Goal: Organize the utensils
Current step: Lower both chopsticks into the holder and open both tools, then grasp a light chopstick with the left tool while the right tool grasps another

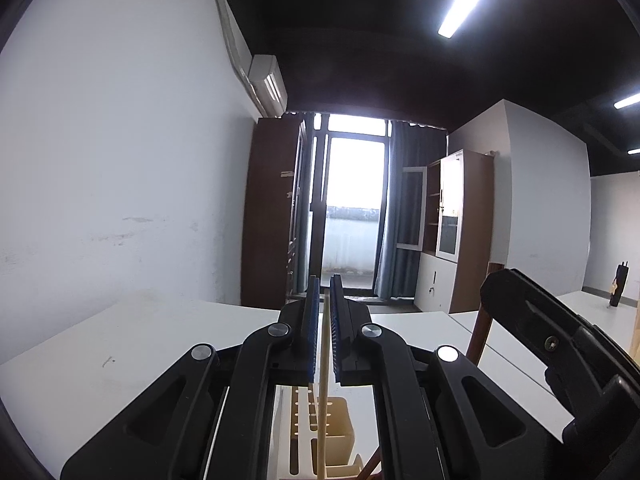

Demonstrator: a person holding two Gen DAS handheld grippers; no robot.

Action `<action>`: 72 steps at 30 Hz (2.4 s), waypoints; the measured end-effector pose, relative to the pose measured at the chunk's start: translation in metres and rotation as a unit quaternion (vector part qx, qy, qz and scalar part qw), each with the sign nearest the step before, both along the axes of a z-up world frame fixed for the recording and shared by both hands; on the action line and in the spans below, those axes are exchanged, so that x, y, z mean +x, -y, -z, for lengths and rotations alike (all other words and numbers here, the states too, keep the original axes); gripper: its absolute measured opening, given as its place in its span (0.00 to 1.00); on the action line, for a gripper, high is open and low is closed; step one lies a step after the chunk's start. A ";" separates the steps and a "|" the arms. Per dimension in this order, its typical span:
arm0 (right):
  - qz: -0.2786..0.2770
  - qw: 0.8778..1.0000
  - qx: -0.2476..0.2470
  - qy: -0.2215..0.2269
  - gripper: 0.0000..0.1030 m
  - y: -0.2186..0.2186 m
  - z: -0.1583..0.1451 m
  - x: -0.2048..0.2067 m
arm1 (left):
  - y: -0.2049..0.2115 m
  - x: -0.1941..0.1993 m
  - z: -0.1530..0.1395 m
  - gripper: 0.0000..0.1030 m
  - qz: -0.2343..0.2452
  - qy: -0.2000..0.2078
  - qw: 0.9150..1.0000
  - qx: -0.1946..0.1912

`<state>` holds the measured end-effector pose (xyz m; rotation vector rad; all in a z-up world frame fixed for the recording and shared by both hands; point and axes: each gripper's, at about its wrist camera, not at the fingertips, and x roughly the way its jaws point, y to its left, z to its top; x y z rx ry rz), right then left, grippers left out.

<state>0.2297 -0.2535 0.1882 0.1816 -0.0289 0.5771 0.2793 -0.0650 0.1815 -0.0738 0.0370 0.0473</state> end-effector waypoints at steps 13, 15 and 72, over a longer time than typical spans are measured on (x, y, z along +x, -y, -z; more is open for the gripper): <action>0.015 0.999 0.052 -0.002 0.54 0.031 -0.017 -0.034 | -0.020 -0.035 -0.026 0.67 0.029 -0.011 0.999 -0.032; 0.024 0.997 0.068 -0.010 0.72 0.040 -0.017 -0.042 | -0.028 -0.049 -0.030 0.85 0.031 -0.018 0.999 -0.036; -0.010 0.878 -0.288 -0.381 0.08 -0.098 0.224 -0.051 | -0.024 -0.018 0.230 0.44 0.094 -0.421 0.901 0.044</action>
